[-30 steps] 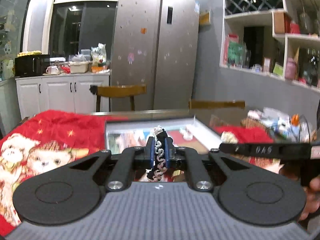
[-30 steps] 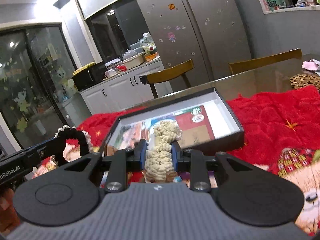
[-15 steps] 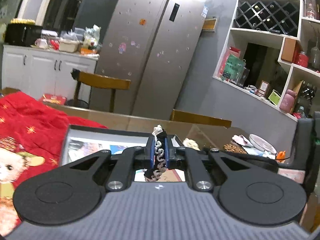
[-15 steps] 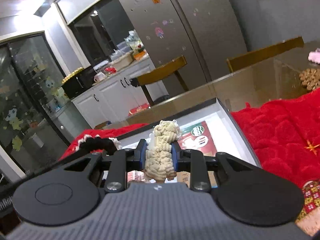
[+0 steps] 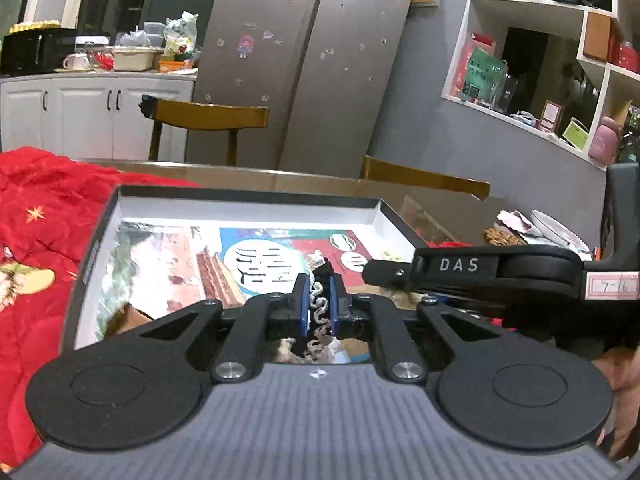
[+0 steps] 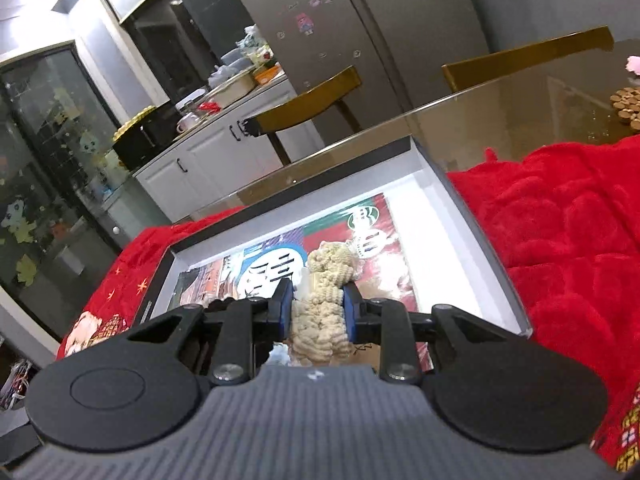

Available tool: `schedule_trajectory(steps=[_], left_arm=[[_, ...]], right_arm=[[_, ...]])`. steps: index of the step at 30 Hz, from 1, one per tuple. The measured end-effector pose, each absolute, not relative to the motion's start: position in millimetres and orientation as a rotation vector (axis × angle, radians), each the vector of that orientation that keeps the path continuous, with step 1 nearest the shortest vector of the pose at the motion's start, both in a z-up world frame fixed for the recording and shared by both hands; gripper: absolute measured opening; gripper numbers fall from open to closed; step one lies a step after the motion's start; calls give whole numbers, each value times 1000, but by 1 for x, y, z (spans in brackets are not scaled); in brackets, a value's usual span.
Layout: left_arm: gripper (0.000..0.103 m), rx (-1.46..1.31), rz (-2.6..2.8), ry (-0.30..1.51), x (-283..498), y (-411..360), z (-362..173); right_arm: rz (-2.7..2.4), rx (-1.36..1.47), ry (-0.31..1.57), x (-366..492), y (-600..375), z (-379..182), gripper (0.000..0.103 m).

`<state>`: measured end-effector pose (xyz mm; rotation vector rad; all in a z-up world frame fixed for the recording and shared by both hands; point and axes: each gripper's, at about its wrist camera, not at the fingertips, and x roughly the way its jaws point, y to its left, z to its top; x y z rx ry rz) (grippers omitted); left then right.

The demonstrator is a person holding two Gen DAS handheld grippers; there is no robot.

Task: Organize objects
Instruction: 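Carry cream scrunchie over the box with right gripper while left gripper carries black scrunchie, then lower both scrunchies into the box and open both grippers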

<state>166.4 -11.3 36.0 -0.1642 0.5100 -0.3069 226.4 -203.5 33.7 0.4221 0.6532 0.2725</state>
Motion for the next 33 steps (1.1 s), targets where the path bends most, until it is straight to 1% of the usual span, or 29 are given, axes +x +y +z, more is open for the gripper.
schedule_trajectory(steps=[11,33], left_arm=[[13,-106,-269,494,166,-16,21],[13,-47,-259,507,158,-22,20]], right_arm=[[288,345,618,218,-196,33,30],[294,294,612,217,-195,28,31]])
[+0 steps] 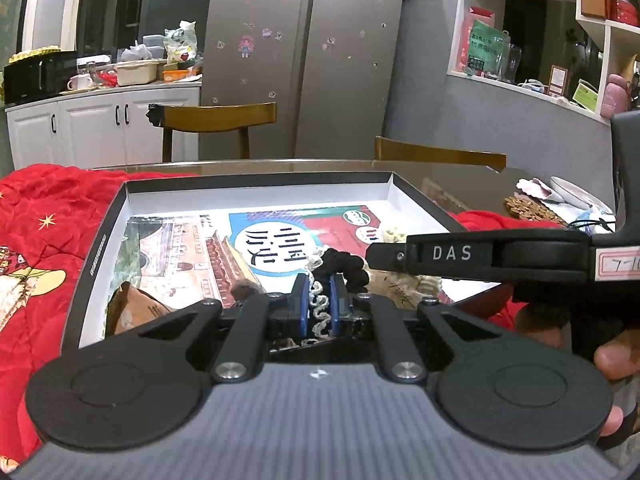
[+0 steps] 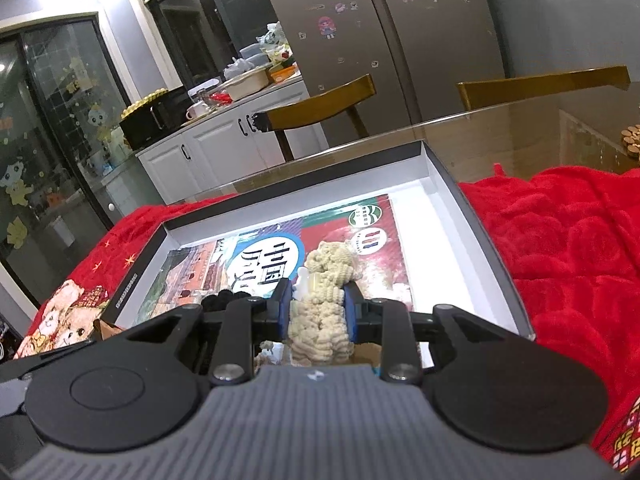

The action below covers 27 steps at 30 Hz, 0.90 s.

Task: Organize objects
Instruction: 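Lower both scrunchies into the box and open both grippers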

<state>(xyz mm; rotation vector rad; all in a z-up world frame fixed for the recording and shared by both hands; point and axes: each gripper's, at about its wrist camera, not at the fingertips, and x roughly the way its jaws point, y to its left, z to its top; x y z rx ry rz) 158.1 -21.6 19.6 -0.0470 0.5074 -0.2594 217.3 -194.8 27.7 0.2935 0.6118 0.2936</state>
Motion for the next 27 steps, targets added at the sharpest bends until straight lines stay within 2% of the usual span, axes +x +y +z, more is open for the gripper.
schedule_trajectory(steps=[15,17,19,20,21,25,27], left_arm=[[14,-77,-275,541,164,-16,19],[23,-81,-273,543,165,-15,20],[37,-92,-277,550,167,-13,21],[49,-90,-280,556,169,-13,22],[53,-89,-281,561,170,-12,23],[57,-101,-289,564,172,-8,26],[59,-104,-282,556,172,-6,30]], right_arm=[[313,297,614,212,-195,29,34],[322,294,612,211,-194,30,37],[326,297,608,210,-194,31,39],[329,305,608,210,-195,31,41],[331,312,608,210,-196,32,42],[334,329,595,208,-200,36,50],[338,340,584,206,-202,40,57]])
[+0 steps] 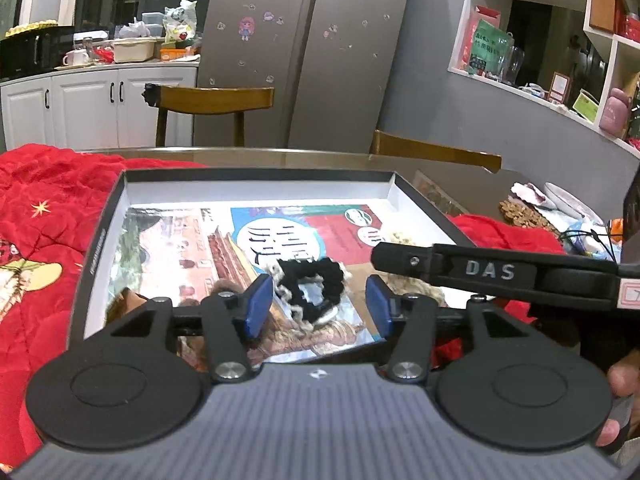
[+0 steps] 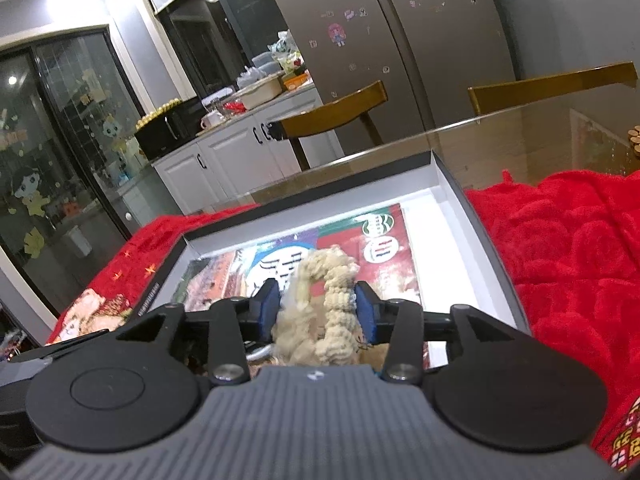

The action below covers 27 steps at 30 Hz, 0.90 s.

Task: Organize objects
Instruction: 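Lower both scrunchies into the box and open both grippers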

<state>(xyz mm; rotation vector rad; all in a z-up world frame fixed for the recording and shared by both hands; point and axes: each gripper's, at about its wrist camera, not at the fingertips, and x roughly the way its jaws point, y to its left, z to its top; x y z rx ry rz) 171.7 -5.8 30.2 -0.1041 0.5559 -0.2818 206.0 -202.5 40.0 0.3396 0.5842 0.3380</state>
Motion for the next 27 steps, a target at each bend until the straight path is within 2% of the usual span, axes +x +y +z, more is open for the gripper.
schedule_trajectory(steps=[2,7,13,16,18,24,27], left_arm=[[60,-112,-273,541,170,-2,35],[61,-152,-263,486,163,10,57],[64,-173,-275,408,135,25,106],[71,-182,-307,326,107,29,132],[80,-205,-356,275,86,32,146],[83,-210,-427,211,35,21,167],[83,-207,-423,225,18,11,171]], right_arm=[[345,344,571,203,-204,45,63],[344,345,517,189,-209,67,64],[313,339,372,142,-225,122,74],[269,285,290,111,-231,147,76],[219,253,259,94,-234,159,78],[196,252,192,60,-245,171,87],[208,244,155,51,-247,165,88]])
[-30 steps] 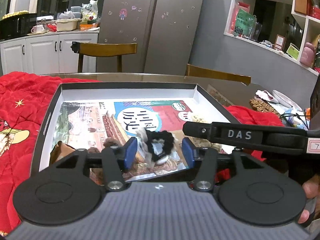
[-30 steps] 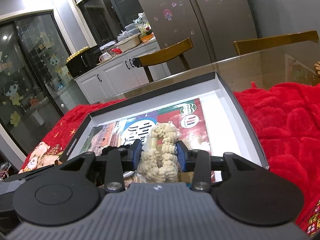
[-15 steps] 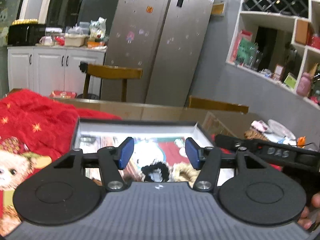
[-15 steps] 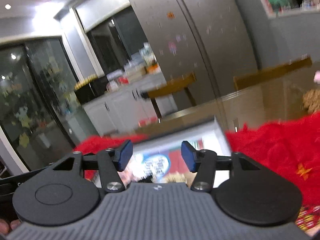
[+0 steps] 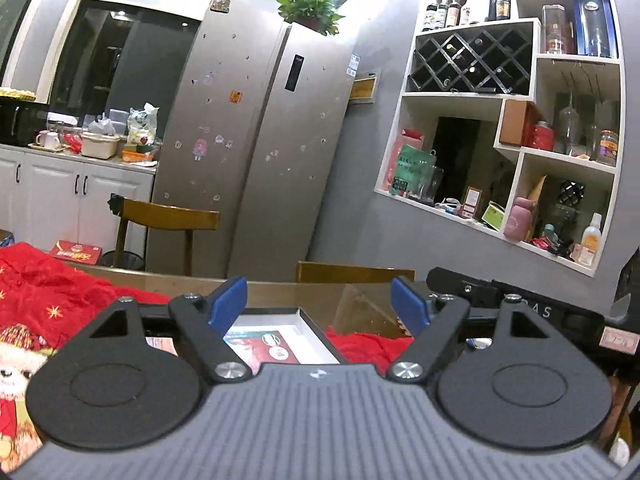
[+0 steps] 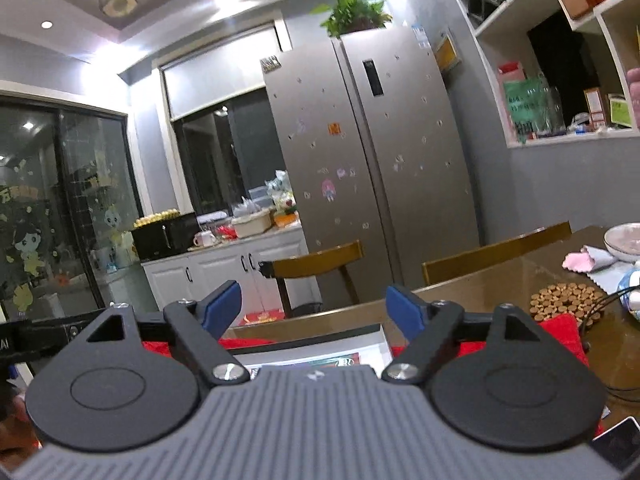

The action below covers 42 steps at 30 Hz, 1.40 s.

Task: Organize objects
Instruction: 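Lower both scrunchies into the box and open both grippers, then withdraw both grippers from the box toward the items on the blanket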

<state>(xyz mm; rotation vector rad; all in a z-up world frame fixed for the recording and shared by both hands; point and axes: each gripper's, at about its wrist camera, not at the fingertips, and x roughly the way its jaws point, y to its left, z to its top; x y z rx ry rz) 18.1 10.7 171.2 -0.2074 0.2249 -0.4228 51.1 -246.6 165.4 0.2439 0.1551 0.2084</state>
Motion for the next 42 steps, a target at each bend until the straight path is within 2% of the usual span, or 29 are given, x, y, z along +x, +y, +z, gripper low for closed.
schedule_trajectory(steps=[8,13,17,20,28,30,32,34,37,40,42], left_arm=[[83,-204,-336,243,-11,-8,159],[83,-163,-276,359,-20,-25,117],[83,-244,-130,367,-29,-32,66],[83,-156,-141,446,-24,-42,40],[82,-149,-115,583,-2,-52,9],[77,-144,-119,614,6,-54,5],[65,-130,-105,628,13,-54,2],[59,-118,-98,633,18,-55,3],[47,-99,-100,619,17,-57,3],[42,-90,-100,613,15,-57,4],[42,-100,-99,611,14,-53,5]], right_arm=[[280,164,128,40,-240,134,93],[312,201,137,38,-249,115,95],[337,216,191,43,-254,100,98],[305,196,266,57,-251,87,97],[328,329,521,97,-255,50,97],[310,361,577,101,-256,35,94],[290,396,635,109,-257,24,91],[267,415,678,114,-256,14,88],[261,360,660,111,-250,11,85],[248,341,663,112,-247,10,75],[219,344,657,112,-249,10,61]])
